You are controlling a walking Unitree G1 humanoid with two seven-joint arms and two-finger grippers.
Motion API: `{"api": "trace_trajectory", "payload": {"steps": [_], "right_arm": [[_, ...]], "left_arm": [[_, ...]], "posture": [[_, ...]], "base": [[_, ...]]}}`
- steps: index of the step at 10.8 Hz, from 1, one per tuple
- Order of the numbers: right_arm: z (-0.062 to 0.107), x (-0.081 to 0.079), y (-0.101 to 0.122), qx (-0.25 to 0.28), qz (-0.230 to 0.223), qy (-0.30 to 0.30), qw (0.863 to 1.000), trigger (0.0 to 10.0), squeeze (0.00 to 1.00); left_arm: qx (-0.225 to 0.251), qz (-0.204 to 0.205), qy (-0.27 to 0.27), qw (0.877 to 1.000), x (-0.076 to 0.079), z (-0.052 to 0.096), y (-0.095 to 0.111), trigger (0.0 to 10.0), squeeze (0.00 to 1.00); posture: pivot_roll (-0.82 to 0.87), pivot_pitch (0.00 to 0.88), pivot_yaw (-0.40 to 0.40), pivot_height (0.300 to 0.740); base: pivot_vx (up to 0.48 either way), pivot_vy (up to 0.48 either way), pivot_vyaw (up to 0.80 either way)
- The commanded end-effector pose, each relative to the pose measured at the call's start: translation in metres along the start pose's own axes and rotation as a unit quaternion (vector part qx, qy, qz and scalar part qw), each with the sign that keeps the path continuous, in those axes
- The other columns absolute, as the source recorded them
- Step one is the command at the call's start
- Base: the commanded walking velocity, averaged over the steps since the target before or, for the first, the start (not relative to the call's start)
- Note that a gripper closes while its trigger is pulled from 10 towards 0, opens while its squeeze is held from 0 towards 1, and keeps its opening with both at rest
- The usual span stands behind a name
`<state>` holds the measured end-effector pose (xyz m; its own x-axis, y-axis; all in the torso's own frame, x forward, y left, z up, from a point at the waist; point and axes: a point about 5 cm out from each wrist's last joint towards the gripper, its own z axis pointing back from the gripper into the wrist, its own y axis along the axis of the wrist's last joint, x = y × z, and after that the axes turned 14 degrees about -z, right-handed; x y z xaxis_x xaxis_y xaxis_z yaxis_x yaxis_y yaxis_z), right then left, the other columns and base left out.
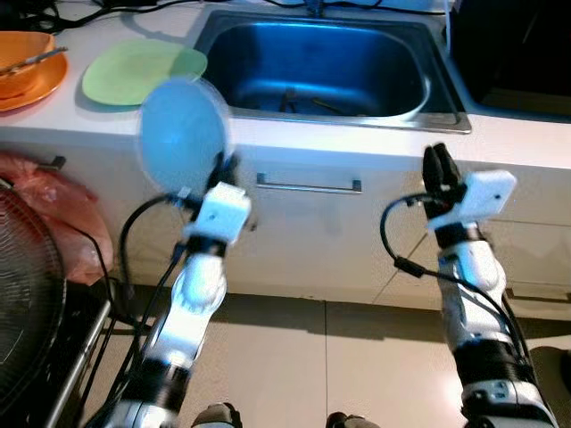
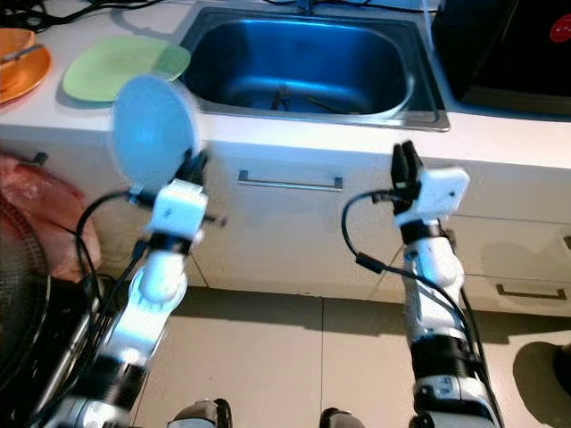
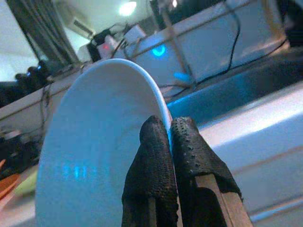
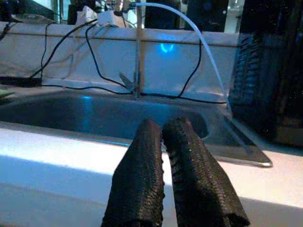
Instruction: Kitchen organization
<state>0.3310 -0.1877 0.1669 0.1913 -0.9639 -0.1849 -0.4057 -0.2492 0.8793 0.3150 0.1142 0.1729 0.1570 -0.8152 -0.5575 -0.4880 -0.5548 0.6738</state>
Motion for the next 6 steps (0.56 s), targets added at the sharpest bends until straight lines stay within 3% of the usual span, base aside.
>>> {"api": "trace_trajectory", "payload": {"steps": [1,2,4,6], "right_arm": [[-0.004,-0.005,0.005,0.008,-0.007,0.004,1.000,10.0,0.00],[-0.004,-0.008,0.004,0.003,-0.008,0.008,1.000,10.0,0.00],[-0.003,-0.009,0.004,-0.002,-0.010,0.005,1.000,10.0,0.00],[-0.002,-0.009,0.004,-0.006,-0.011,0.001,1.000,10.0,0.00]], "left_arm": [[0.025,0.009,-0.005,1.000,0.000,-0.010,0.011,10.0,0.00],[0.026,0.008,-0.011,1.000,0.003,-0.015,0.012,10.0,0.00],[0.035,0.017,-0.017,0.999,0.005,-0.024,0.019,10.0,0.00],[0.036,0.020,-0.025,0.999,0.007,-0.023,0.018,10.0,0.00]], "posture": [[0.06,0.145,0.004,0.740],[0.06,0.144,0.003,0.740],[0.05,0.136,0.008,0.740],[0.04,0.130,0.012,0.740]], "base": [[0.000,0.000,0.00],[0.000,0.000,0.00],[0.360,0.000,0.00],[0.401,0.000,0.00]]}}
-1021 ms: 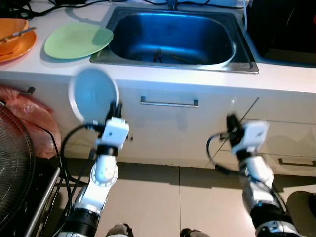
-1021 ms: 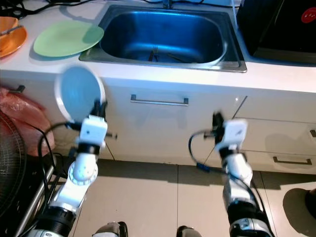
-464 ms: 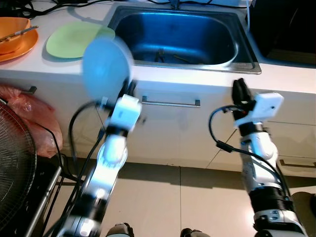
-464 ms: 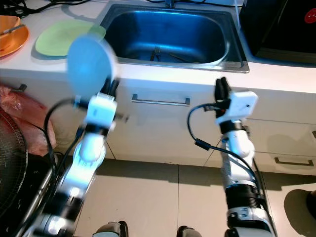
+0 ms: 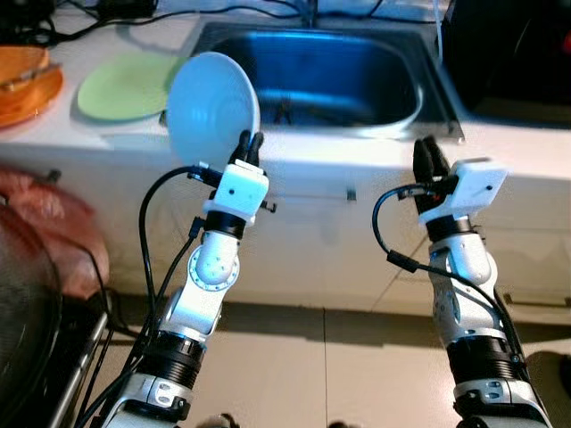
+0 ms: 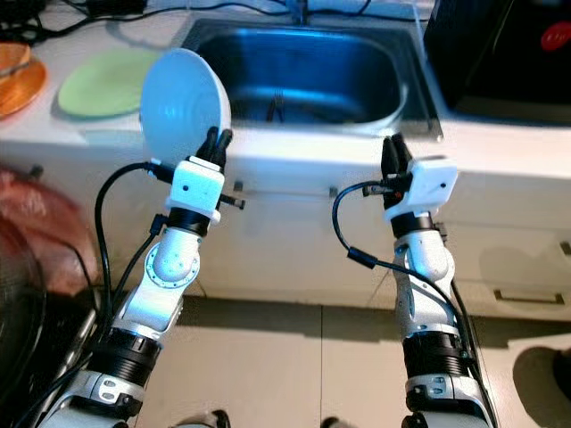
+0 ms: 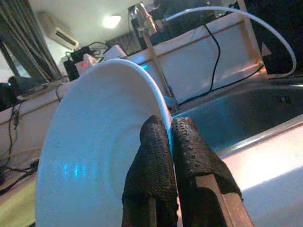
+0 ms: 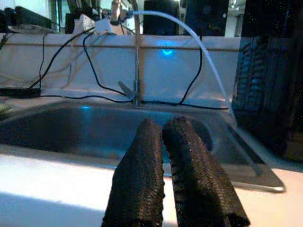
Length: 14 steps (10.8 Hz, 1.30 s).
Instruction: Kitchen organization
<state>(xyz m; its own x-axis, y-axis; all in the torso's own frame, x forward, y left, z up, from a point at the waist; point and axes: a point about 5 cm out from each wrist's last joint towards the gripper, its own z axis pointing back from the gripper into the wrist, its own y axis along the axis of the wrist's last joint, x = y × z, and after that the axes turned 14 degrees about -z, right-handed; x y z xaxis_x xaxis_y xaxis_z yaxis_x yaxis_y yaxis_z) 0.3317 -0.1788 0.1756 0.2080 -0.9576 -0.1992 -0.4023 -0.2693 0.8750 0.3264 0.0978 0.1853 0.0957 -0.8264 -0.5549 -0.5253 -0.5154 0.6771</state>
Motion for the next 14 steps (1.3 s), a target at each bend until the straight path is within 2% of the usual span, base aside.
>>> {"api": "trace_trajectory", "payload": {"steps": [1,14], "right_arm": [[0.0037,-0.0001,-0.0025,-0.009,-0.001,-0.004,1.000,10.0,0.00],[0.0051,-0.0036,-0.0026,-0.014,-0.011,-0.007,1.000,10.0,0.00]], "left_arm": [[0.017,0.000,-0.002,1.000,-0.0014,-0.0042,0.0053,10.0,0.00],[0.031,0.000,-0.010,0.999,-0.0018,-0.0078,0.0105,10.0,0.00]], "posture": [[0.04,0.125,0.014,0.740],[0.04,0.149,0.017,0.740]], "base": [[0.416,0.000,0.00],[0.423,0.000,0.00]]}}
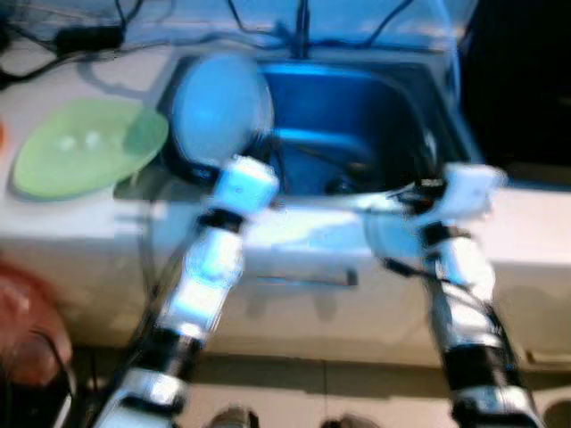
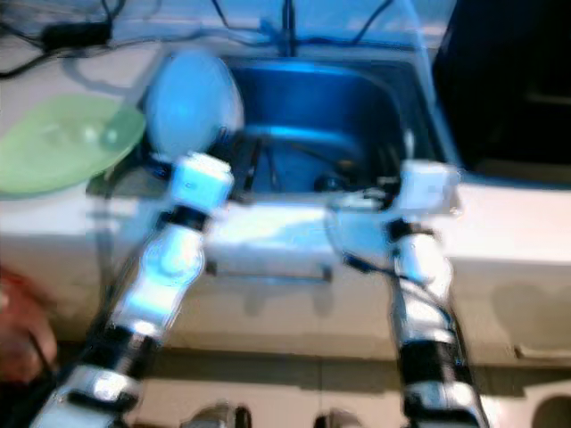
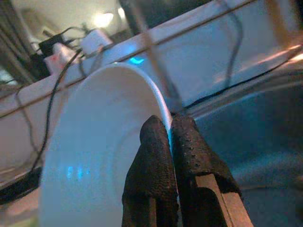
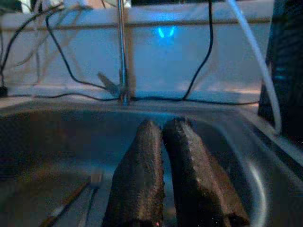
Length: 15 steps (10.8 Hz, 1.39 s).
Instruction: Kitchen organization
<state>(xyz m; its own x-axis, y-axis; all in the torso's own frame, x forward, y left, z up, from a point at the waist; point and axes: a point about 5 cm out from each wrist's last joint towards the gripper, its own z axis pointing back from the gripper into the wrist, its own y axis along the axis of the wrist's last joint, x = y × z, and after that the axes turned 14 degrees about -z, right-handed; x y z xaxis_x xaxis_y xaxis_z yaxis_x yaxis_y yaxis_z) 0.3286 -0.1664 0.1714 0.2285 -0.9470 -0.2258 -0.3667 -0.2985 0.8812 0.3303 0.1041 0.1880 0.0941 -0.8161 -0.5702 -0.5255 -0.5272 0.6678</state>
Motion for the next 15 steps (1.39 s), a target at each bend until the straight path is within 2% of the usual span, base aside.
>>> {"api": "trace_trajectory", "payload": {"steps": [1,5,10,15], "right_arm": [[0.002,0.008,0.003,0.001,0.006,-0.012,1.000,10.0,0.00],[0.003,0.008,0.003,0.001,0.005,-0.014,1.000,10.0,0.00],[0.004,0.007,0.001,-0.005,0.005,-0.013,1.000,10.0,0.00],[0.006,0.010,0.001,-0.006,0.005,-0.017,1.000,10.0,0.00]], "left_arm": [[0.031,0.008,-0.004,0.999,0.005,-0.005,0.014,10.0,0.00],[0.023,0.003,-0.009,1.000,0.007,-0.004,0.012,10.0,0.00],[0.019,0.016,-0.022,0.999,0.011,-0.001,0.011,10.0,0.00],[0.023,0.049,-0.046,0.997,0.016,-0.005,0.017,10.0,0.00]], "posture": [[0.04,0.148,0.016,0.740],[0.04,0.152,0.016,0.740],[0.04,0.154,0.013,0.740],[0.04,0.142,0.019,0.740]], "base": [[0.428,0.000,0.00],[0.365,0.000,0.00],[0.000,0.000,0.00],[0.000,0.000,0.00]]}}
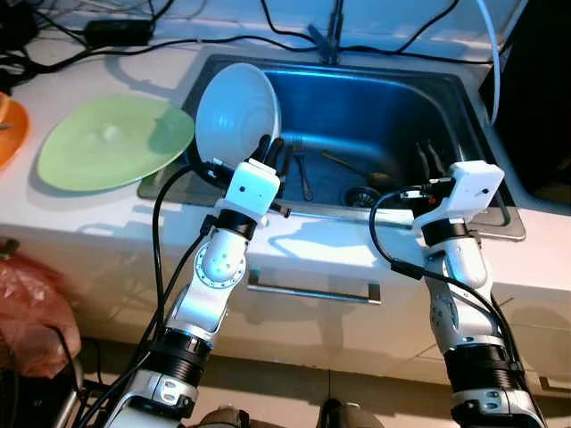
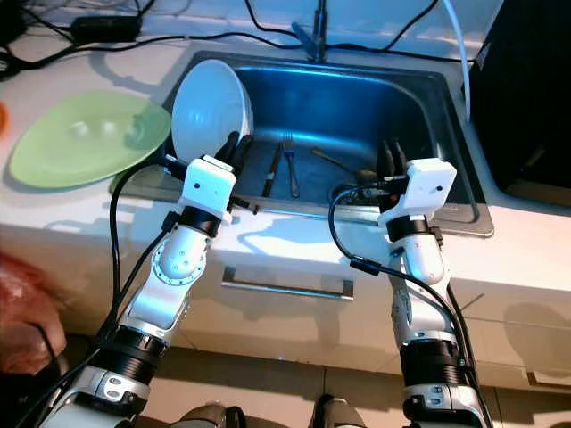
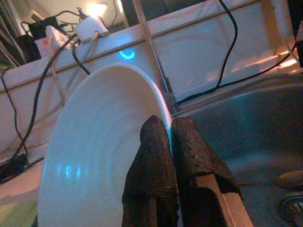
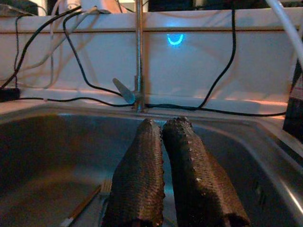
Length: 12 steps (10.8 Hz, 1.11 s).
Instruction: Kitchen organization
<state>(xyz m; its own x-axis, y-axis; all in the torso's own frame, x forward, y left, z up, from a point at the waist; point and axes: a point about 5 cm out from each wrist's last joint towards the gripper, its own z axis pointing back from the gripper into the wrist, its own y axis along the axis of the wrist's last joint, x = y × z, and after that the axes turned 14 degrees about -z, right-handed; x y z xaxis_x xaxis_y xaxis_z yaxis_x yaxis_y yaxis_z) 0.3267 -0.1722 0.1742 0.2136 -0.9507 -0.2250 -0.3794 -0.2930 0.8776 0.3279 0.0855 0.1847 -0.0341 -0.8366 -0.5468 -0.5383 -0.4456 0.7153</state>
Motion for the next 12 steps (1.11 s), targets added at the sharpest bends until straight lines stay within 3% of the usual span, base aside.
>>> {"api": "trace_trajectory", "payload": {"steps": [1,4,9,12], "right_arm": [[0.005,0.005,-0.004,-0.012,0.002,-0.011,1.000,10.0,0.00],[0.006,0.006,-0.006,-0.015,0.002,-0.014,1.000,10.0,0.00],[0.004,0.006,-0.005,-0.013,0.003,-0.014,1.000,10.0,0.00],[-0.011,0.016,0.018,-0.003,0.040,-0.026,0.999,10.0,0.00]], "left_arm": [[0.017,0.001,-0.001,1.000,-0.001,-0.004,0.008,10.0,0.00],[0.014,0.003,-0.007,1.000,-0.002,-0.007,0.007,10.0,0.00],[0.075,0.000,-0.057,0.995,-0.005,-0.038,0.030,10.0,0.00],[0.040,0.013,-0.086,0.995,-0.002,-0.058,0.020,10.0,0.00]], "posture": [[0.04,0.142,0.020,0.740],[0.04,0.149,0.019,0.740],[0.04,0.155,0.021,0.740],[0.01,0.158,0.021,0.740]], "base": [[0.000,0.000,0.00],[0.000,0.000,0.00],[0.000,0.000,0.00],[0.000,0.000,0.00]]}}
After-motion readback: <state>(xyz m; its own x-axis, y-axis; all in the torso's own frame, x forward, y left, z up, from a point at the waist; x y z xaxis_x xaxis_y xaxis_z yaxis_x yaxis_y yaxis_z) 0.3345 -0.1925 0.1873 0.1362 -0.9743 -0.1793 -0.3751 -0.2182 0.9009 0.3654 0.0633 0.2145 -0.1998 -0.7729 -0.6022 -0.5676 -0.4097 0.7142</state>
